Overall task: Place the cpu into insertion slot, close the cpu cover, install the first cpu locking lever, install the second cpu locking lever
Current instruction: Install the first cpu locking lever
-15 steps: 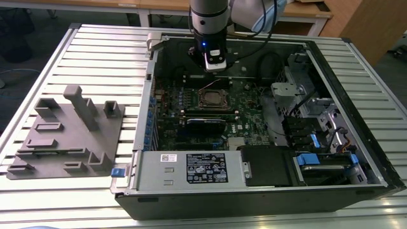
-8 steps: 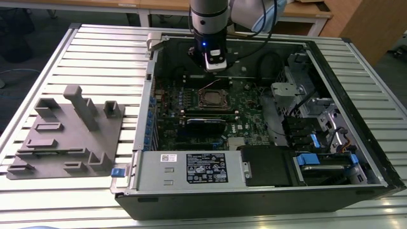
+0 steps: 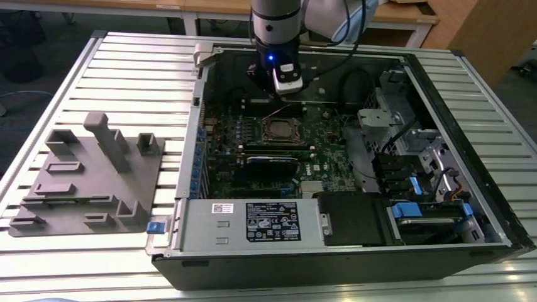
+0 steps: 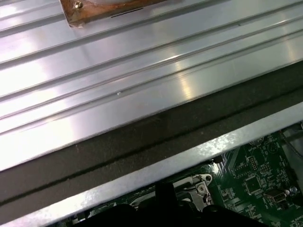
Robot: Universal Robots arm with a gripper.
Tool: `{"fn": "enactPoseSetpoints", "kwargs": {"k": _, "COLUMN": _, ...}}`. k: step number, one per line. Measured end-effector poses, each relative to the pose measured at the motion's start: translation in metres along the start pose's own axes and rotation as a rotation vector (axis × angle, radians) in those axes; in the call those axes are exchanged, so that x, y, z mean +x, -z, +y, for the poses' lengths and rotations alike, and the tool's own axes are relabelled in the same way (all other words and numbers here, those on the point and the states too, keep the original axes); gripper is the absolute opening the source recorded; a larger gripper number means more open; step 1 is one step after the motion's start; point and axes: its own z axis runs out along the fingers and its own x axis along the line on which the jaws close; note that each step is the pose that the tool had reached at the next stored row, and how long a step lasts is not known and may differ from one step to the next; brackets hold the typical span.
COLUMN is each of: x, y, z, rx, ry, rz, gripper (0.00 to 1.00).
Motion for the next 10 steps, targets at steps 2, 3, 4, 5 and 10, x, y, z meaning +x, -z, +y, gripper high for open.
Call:
{"fn": "enactPoseSetpoints", "kwargs": {"k": 2, "x": 0.0000, "y": 0.0000, "z": 0.0000, "rx": 0.0024, "ry": 0.001, "rz": -0.0010, "gripper": 0.11}}
{"fn": "enactPoseSetpoints", "kwargs": {"k": 3, "x": 0.0000, "y": 0.0000, "z": 0.0000, "rx": 0.0025, "ry": 0.001, "rz": -0.0010, "gripper": 0.11}}
{"fn": "enactPoseSetpoints", "kwargs": {"k": 4, "x": 0.0000, "y": 0.0000, "z": 0.0000, "rx": 0.0106, "ry": 0.002, "rz": -0.0041, "gripper": 0.11}}
{"fn": "enactPoseSetpoints", "kwargs": {"k": 5, "x": 0.0000, "y": 0.0000, "z": 0.0000, "rx": 0.0188, "ry": 0.003, "rz": -0.0072, "gripper": 0.11}}
{"fn": "enactPoseSetpoints", "kwargs": {"k": 10, "x": 0.0001, "y": -0.0008, "z": -0.0001, "rx": 0.0188, "ry": 0.003, "rz": -0.0072, "gripper": 0.11}}
